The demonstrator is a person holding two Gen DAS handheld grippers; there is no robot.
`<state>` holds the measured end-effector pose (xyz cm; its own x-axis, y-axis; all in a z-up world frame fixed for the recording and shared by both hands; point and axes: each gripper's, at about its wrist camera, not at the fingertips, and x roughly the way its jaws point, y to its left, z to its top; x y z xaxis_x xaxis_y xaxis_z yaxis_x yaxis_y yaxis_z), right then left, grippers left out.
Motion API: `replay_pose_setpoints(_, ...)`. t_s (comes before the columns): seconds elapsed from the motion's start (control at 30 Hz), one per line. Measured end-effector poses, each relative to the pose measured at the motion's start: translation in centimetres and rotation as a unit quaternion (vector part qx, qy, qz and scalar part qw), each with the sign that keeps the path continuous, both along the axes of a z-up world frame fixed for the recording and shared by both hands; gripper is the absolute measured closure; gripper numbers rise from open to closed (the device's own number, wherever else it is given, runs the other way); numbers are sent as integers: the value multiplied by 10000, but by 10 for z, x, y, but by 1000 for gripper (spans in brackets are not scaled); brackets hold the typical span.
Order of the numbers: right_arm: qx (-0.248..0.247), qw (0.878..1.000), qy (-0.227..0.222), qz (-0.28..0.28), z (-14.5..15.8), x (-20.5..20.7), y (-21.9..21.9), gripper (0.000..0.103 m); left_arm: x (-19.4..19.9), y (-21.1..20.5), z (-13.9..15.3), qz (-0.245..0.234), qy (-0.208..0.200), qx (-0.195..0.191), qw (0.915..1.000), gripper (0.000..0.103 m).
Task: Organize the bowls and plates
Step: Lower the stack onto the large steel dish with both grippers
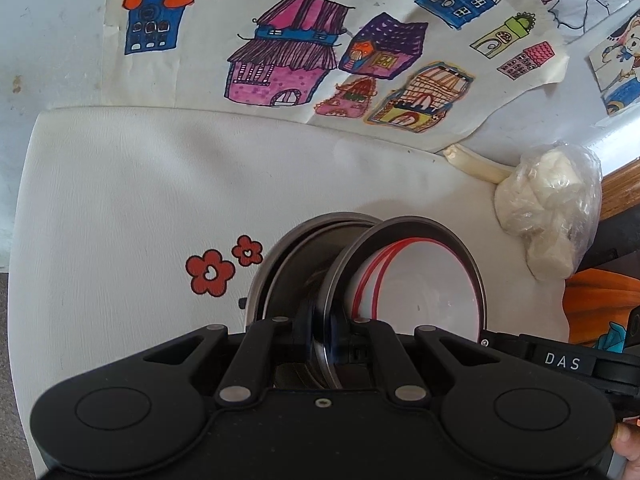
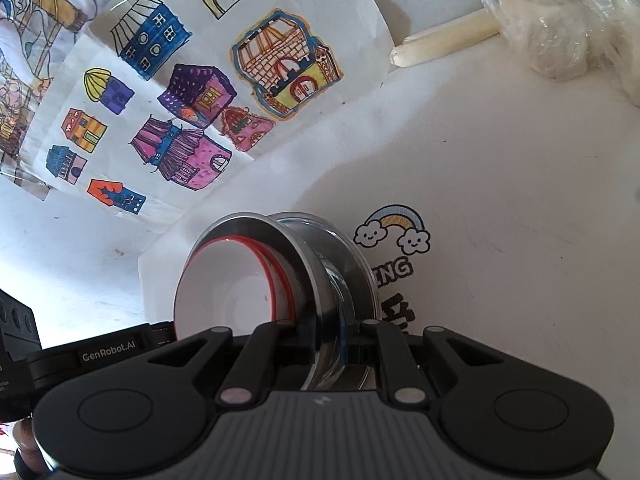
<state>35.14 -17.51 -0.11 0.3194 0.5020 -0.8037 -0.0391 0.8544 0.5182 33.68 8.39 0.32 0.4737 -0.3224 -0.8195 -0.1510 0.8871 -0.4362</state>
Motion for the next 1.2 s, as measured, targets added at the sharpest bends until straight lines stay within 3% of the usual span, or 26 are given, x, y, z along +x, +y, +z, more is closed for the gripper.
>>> replay_pose_setpoints(1.2, 26, 10000, -31, 86, -10, 17, 17, 89, 11, 18, -1, 294, -26, 31, 9996, 96)
